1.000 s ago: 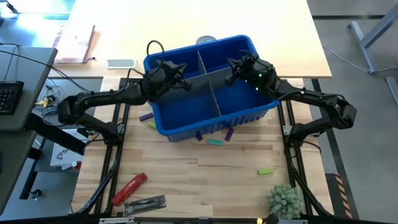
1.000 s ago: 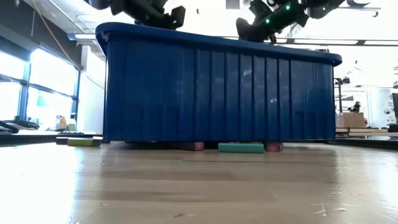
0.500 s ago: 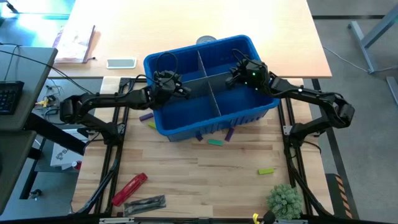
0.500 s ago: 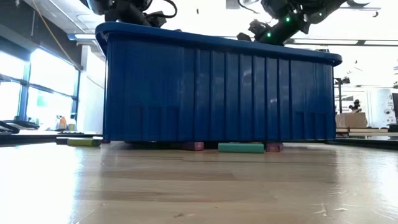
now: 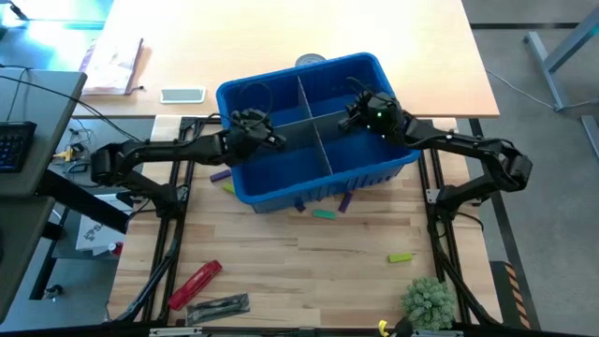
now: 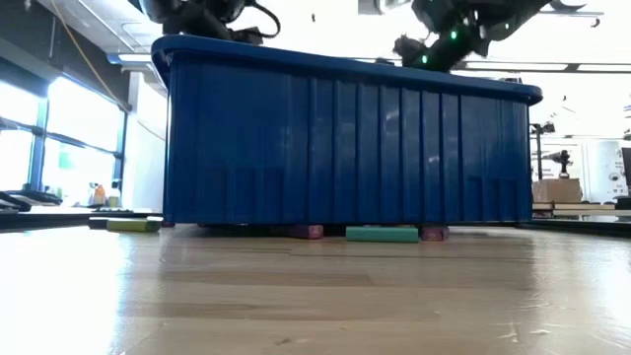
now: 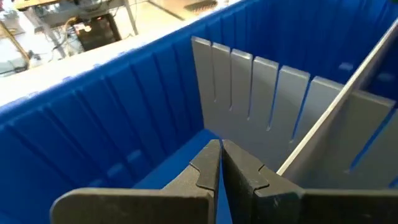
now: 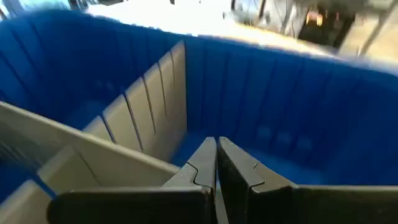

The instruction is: Sort blocks

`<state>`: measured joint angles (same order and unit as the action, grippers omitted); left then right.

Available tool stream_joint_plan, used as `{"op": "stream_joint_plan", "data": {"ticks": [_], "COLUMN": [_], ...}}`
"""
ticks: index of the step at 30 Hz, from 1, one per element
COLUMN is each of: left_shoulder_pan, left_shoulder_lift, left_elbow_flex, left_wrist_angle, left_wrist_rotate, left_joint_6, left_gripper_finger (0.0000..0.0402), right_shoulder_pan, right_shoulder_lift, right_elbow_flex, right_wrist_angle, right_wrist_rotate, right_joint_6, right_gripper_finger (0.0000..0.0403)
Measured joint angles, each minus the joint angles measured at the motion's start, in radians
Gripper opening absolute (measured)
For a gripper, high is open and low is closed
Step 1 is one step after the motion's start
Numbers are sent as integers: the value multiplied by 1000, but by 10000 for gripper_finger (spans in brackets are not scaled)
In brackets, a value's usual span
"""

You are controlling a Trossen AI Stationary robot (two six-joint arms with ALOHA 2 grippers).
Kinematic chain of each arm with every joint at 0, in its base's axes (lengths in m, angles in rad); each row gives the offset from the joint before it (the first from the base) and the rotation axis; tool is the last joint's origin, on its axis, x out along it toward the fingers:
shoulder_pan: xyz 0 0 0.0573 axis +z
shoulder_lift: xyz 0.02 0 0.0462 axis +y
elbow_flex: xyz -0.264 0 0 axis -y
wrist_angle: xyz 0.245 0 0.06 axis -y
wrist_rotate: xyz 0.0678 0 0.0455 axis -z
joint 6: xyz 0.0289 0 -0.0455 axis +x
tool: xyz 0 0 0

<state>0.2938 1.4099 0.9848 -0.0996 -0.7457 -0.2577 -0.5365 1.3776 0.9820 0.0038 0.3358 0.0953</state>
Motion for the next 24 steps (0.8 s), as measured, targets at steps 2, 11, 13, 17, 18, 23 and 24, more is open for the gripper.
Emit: {"op": "stream_joint_plan", "data": {"ticks": [2, 11, 13, 17, 18, 23, 24], "left_shoulder_pan": [-5, 1, 1, 6, 17, 110, 131], "left_shoulder_lift": [28, -24, -56, -150, -180, -291, -305], "left_elbow_flex": [-2, 48, 57, 79, 94, 137, 137], "left_wrist_angle": [-2, 20, 21, -59, -96, -321, -362], "left_wrist_rotate": [7, 42, 42, 48, 59, 164, 189], "left_joint_6": [-1, 97, 146, 179, 165, 15, -6], "left_gripper_finger": [0, 0, 0, 0, 0, 3, 6], "right_shoulder_pan": [0, -4, -15, -82, -106, -233, -263], "right_shoulder_lift": [12, -20, -25, -29, -28, 33, 50], "right_elbow_flex": [-26, 65, 92, 223, 270, 493, 530], "right_wrist_angle": [-2, 12, -9, -239, -325, -690, -727], "right_wrist_rotate": [-5, -11, -11, -11, -2, 37, 13], "right_joint_6": [31, -47, -78, -34, -1, 53, 41], "right_gripper_finger": [0, 0, 0, 0, 0, 0, 0]}}
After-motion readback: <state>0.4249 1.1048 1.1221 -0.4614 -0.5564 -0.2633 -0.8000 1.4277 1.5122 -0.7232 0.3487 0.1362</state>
